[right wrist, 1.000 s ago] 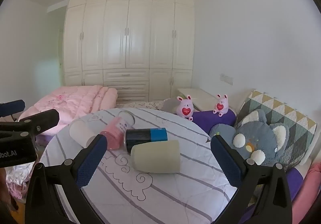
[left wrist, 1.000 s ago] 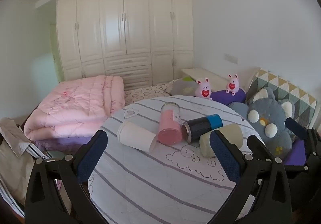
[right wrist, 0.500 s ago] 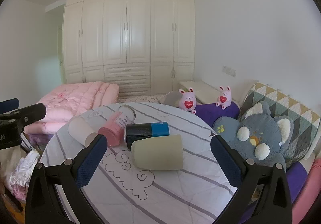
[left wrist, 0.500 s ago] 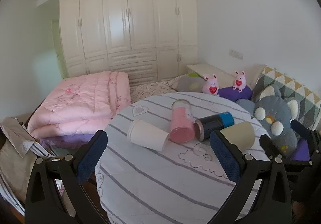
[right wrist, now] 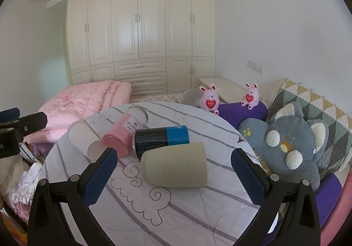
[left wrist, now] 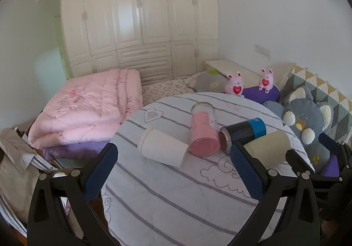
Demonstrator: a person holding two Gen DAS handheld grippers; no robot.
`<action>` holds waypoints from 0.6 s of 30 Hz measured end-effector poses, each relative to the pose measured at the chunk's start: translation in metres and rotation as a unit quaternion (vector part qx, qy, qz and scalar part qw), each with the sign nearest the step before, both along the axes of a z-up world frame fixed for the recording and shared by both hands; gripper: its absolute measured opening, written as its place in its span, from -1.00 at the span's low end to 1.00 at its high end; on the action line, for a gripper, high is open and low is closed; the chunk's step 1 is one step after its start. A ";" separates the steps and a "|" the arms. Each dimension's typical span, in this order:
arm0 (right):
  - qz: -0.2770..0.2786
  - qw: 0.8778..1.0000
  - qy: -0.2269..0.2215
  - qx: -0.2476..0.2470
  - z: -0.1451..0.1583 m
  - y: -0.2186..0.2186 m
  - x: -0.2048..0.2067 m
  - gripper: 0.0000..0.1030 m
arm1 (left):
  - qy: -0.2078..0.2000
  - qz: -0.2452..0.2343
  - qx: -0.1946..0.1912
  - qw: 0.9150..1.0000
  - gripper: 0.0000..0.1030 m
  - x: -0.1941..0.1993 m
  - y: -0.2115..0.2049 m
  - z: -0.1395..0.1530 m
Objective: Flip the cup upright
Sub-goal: 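Move both tools toward the white paper cup lying on the table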
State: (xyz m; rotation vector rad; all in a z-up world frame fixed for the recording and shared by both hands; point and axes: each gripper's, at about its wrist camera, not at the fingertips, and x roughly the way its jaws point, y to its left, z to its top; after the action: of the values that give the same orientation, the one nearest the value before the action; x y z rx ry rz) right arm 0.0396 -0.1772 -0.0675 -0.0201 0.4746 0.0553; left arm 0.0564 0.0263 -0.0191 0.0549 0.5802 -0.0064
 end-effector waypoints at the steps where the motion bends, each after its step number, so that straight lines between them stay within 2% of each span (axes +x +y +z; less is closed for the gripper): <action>1: 0.000 1.000 0.002 0.001 0.000 -0.001 0.001 1.00 | 0.001 -0.003 0.002 1.000 1.00 0.003 -0.002 0.000; 8: -0.004 1.000 0.018 0.007 -0.003 -0.009 0.015 1.00 | 0.013 -0.029 0.022 0.999 1.00 0.026 -0.015 -0.003; 12: -0.007 1.000 0.026 0.010 -0.005 -0.010 0.021 1.00 | 0.024 -0.029 0.040 0.998 1.00 0.039 -0.016 -0.005; 14: -0.004 0.999 0.029 0.012 -0.007 -0.009 0.024 1.00 | 0.032 -0.015 0.031 0.999 1.00 0.044 -0.008 -0.007; 18: 0.010 0.999 0.030 0.005 -0.005 0.001 0.034 1.00 | 0.071 0.042 -0.018 0.996 1.00 0.058 0.019 -0.018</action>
State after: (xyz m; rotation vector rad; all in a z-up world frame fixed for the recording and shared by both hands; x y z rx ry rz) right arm 0.0736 -0.1766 -0.0729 -0.0128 0.5342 0.0774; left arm 0.1144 0.0453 -0.0373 -0.0061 0.7232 0.0612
